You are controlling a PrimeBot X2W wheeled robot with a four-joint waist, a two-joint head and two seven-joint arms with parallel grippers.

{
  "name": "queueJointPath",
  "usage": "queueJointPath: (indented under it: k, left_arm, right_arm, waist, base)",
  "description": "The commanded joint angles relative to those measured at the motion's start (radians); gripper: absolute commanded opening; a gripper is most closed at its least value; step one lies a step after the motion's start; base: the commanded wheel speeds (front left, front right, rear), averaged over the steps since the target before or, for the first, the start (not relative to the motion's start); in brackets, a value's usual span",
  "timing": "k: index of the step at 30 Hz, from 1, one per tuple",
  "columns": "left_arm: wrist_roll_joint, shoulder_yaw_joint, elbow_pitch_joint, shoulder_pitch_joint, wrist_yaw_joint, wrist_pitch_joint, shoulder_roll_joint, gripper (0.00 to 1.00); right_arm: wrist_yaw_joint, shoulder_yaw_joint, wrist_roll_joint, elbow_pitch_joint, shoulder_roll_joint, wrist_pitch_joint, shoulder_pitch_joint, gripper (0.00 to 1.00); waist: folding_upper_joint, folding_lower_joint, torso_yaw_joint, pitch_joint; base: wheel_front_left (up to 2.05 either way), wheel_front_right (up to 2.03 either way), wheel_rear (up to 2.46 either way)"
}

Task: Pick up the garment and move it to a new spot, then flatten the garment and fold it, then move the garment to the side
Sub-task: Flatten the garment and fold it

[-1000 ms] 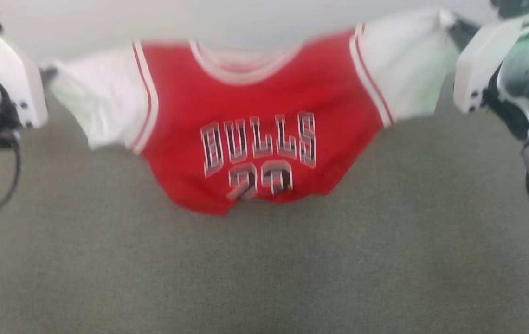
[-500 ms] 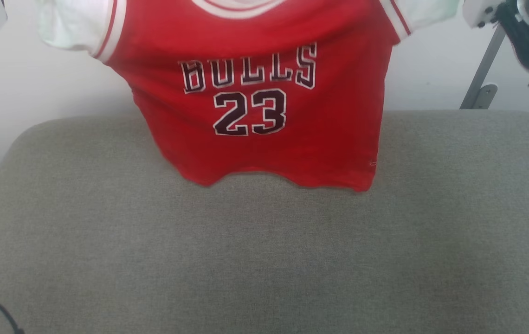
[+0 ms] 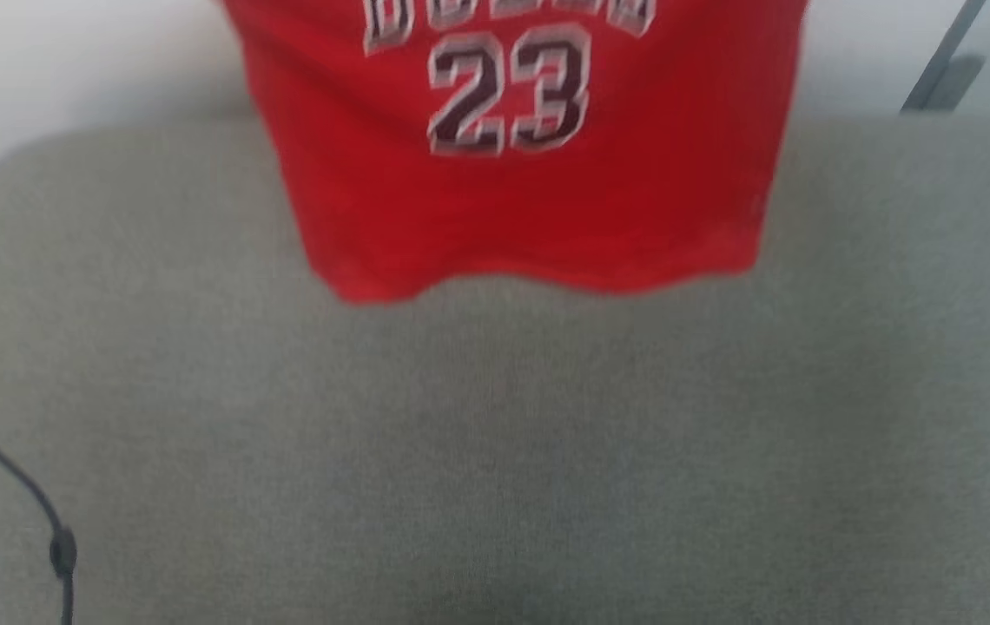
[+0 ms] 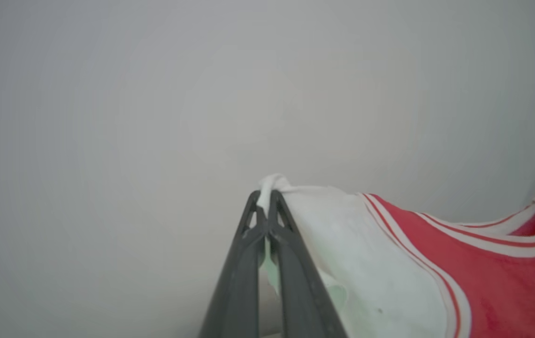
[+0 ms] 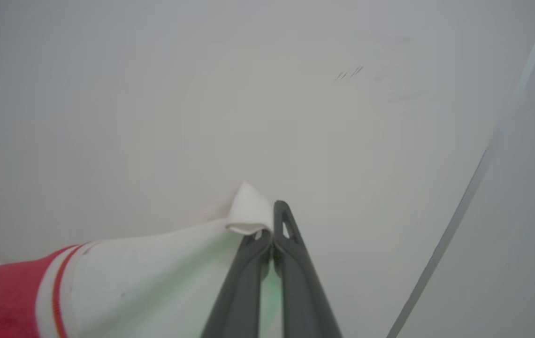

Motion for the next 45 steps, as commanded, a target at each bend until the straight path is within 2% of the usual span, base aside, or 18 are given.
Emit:
queueJointPath:
  k: [1, 7, 10, 15, 18, 21, 25, 28, 31, 33, 35, 36, 39, 43, 45]
  left_arm:
    - [0.013, 0.006, 0.004, -0.036, 0.006, -0.025, -0.004, 0.0]
    - [0.081, 0.012, 0.044, -0.183, 0.024, -0.184, -0.043, 0.0]
    - [0.111, 0.021, 0.069, -0.255, 0.032, -0.276, -0.063, 0.0]
    - [0.13, 0.034, 0.12, -0.293, 0.027, -0.448, -0.097, 0.0]
    - [0.123, 0.024, 0.166, -0.244, 0.005, -0.482, -0.116, 0.0]
    - [0.109, 0.012, 0.208, -0.18, -0.019, -0.496, -0.134, 0.0]
    - [0.088, -0.015, 0.252, -0.064, -0.045, -0.484, -0.149, 0.0]
    - [0.045, -0.04, 0.259, 0.031, -0.058, -0.43, -0.155, 0.0]
    - [-0.004, -0.069, 0.22, 0.132, -0.061, -0.366, -0.152, 0.0]
    - [-0.047, -0.088, 0.171, 0.205, -0.062, -0.322, -0.128, 0.0]
    - [-0.083, -0.113, 0.109, 0.28, -0.062, -0.28, -0.096, 0.0]
    - [-0.083, -0.113, 0.109, 0.28, -0.062, -0.28, -0.096, 0.0]
    - [-0.13, -0.137, 0.009, 0.388, -0.062, -0.231, -0.036, 0.0]
    - [-0.189, -0.154, -0.142, 0.557, -0.062, -0.17, 0.051, 0.0]
    - [-0.224, -0.15, -0.229, 0.643, -0.036, -0.143, 0.098, 0.0]
  right_arm:
    - [-0.002, -0.006, -0.016, 0.013, -0.004, -0.025, -0.028, 0.0]
    - [-0.002, -0.08, -0.151, 0.054, -0.031, -0.119, -0.176, 0.0]
    - [-0.002, -0.146, -0.252, -0.016, -0.038, -0.128, -0.219, 0.0]
    - [-0.002, -0.26, -0.437, -0.216, -0.019, -0.126, -0.133, 0.0]
    - [-0.002, -0.254, -0.488, -0.233, -0.007, -0.126, -0.068, 0.0]
    - [-0.002, -0.221, -0.48, -0.194, -0.006, -0.127, 0.017, 0.0]
    - [-0.002, -0.176, -0.389, -0.103, -0.001, -0.127, 0.116, 0.0]
    - [-0.002, -0.116, -0.296, -0.04, 0.009, -0.126, 0.186, 0.0]
    - [-0.002, -0.017, -0.197, -0.013, 0.003, -0.114, 0.251, 0.0]
    - [-0.002, 0.051, -0.123, -0.023, -0.019, -0.099, 0.297, 0.0]
    - [-0.002, 0.124, -0.031, -0.053, -0.035, -0.072, 0.351, 0.0]
    - [-0.002, 0.124, -0.031, -0.053, -0.035, -0.072, 0.351, 0.0]
    - [-0.002, 0.234, 0.099, -0.148, -0.099, -0.029, 0.429, 0.0]
    - [-0.002, 0.363, 0.273, -0.317, -0.221, 0.048, 0.544, 0.0]
    - [-0.002, 0.417, 0.35, -0.416, -0.287, 0.086, 0.599, 0.0]
  waist:
    - [0.0, 0.0, 0.013, 0.099]
    - [0.0, 0.0, 0.034, 0.253]
    - [0.0, 0.0, 0.047, 0.317]
    - [0.0, 0.0, 0.071, 0.384]
    - [0.0, 0.0, 0.08, 0.382]
    - [0.0, 0.0, 0.089, 0.36]
    - [0.0, 0.0, 0.09, 0.312]
    - [0.0, 0.0, 0.092, 0.268]
    - [0.0, 0.0, 0.091, 0.223]
    - [0.0, 0.0, 0.09, 0.194]
    - [0.0, 0.0, 0.088, 0.166]
    - [0.0, 0.0, 0.088, 0.166]
    - [0.0, 0.0, 0.083, 0.128]
    - [0.0, 0.0, 0.075, 0.084]
    - [0.0, 0.0, 0.069, 0.07]
  base:
    - [0.0, 0.0, 0.0]
    - [0.0, 0.0, 0.0]
    - [0.0, 0.0, 0.0]
    - [0.0, 0.0, 0.0]
    - [0.0, 0.0, 0.0]
    - [0.0, 0.0, 0.0]
    - [0.0, 0.0, 0.0]
    - [0.0, 0.0, 0.0]
    - [0.0, 0.0, 0.0]
    - [0.0, 0.0, 0.0]
    - [0.0, 0.0, 0.0]
    - [0.0, 0.0, 0.0]
    - [0.0, 0.0, 0.0]
    - [0.0, 0.0, 0.0]
    - [0.0, 0.0, 0.0]
